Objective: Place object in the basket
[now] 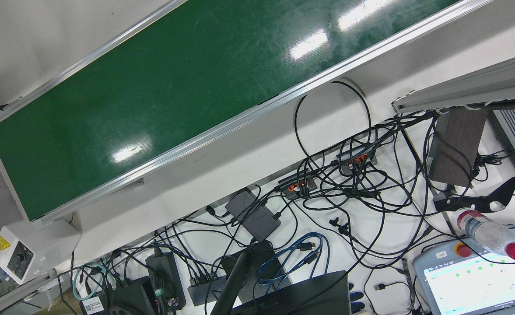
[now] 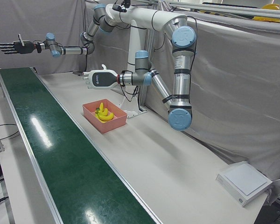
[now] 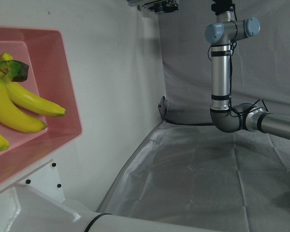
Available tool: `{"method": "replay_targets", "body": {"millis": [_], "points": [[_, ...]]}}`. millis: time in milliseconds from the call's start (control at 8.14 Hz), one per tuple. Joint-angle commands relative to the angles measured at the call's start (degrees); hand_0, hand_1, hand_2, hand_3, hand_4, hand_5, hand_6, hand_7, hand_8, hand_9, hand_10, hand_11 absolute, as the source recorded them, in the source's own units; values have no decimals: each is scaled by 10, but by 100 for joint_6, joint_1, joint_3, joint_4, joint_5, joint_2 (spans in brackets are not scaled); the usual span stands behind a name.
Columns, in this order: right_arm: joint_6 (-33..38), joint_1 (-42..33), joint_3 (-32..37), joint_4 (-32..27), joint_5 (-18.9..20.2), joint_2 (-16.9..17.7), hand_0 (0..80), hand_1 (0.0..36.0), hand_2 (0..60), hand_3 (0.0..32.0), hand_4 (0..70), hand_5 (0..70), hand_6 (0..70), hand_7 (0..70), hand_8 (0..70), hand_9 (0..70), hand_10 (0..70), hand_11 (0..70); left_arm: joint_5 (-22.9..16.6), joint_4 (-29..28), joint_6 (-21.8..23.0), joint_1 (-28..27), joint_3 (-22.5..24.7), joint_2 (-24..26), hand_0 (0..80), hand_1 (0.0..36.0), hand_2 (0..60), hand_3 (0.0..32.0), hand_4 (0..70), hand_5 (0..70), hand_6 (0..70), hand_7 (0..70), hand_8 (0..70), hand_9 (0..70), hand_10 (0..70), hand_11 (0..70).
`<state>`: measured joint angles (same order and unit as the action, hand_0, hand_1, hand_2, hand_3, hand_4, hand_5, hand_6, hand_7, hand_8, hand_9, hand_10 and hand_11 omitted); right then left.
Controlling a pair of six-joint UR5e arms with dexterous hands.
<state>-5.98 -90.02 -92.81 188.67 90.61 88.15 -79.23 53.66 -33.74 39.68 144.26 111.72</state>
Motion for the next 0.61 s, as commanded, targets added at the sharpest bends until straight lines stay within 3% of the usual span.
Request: {"method": "replay_targets", "body": {"millis": [0,123,246,369,492], "points": [[0,2,0,-5,0,0,0,0,0,0,0,0,0,0,0,0,0,0,39,-110,210,233,6,-141,270,11,138,0,38,633,109,269,276,337,224,324],[0,2,0,3,0,0,0,0,0,0,0,0,0,0,0,0,0,0,39,-110,210,268,41,-150,273,12,112,28,3,556,69,201,226,253,170,246],[9,2,9,-5,0,-9,0,0,0,0,0,0,0,0,0,0,0,0,56,-110,210,277,154,-211,270,14,96,100,0,464,47,166,202,216,139,202],[0,-7,0,3,0,0,0,0,0,0,0,0,0,0,0,0,0,0,82,-127,210,312,216,-255,275,17,97,108,0,393,27,112,183,170,88,128],[9,2,0,3,0,-9,0,0,0,0,0,0,0,0,0,0,0,0,83,-127,219,321,208,-256,255,14,107,76,20,318,20,79,176,146,35,50]]}}
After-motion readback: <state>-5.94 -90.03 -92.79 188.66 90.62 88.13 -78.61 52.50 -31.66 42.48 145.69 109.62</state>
